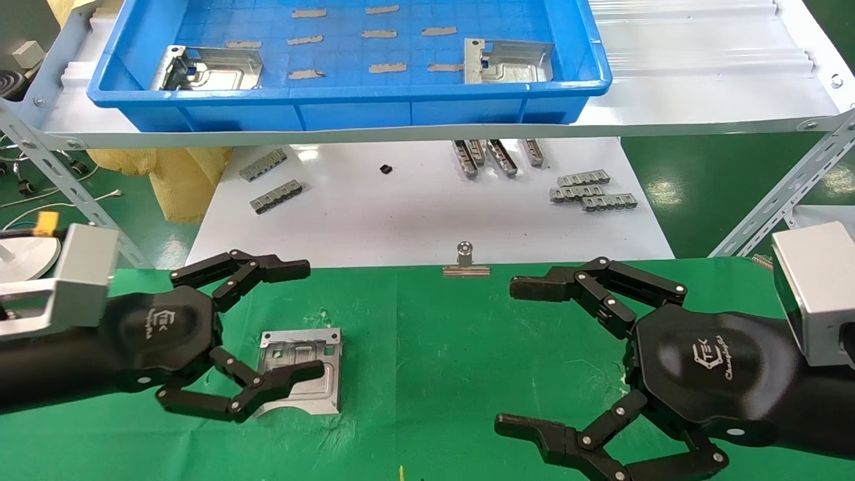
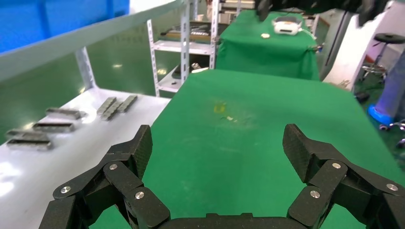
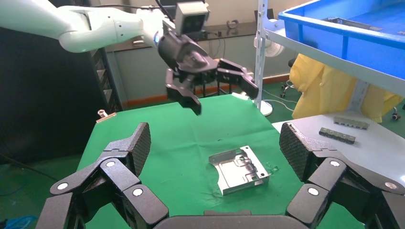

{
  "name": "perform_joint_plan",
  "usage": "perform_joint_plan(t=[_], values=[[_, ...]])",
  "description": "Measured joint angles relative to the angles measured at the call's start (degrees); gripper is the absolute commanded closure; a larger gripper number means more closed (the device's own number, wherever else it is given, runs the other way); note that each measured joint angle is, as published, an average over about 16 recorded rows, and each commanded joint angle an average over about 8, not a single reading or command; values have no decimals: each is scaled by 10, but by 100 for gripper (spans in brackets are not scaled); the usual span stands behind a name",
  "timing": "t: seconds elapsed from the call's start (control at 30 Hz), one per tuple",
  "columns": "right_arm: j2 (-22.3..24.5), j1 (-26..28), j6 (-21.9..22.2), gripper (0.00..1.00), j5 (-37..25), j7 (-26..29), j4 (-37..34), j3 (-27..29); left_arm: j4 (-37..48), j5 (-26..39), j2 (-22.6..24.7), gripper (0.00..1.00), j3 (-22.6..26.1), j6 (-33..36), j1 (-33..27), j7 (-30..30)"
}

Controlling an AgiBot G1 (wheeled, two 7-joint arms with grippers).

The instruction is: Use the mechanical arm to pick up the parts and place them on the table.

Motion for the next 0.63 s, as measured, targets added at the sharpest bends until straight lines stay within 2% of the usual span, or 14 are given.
perform_joint_plan(t=[0.4, 0.63], values=[[0, 0, 0, 0, 0, 0, 0, 0, -140, -31, -39, 0, -57, -12, 54, -89], [0, 0, 0, 0, 0, 0, 0, 0, -179, -39, -50, 0, -73, -15, 69, -114]])
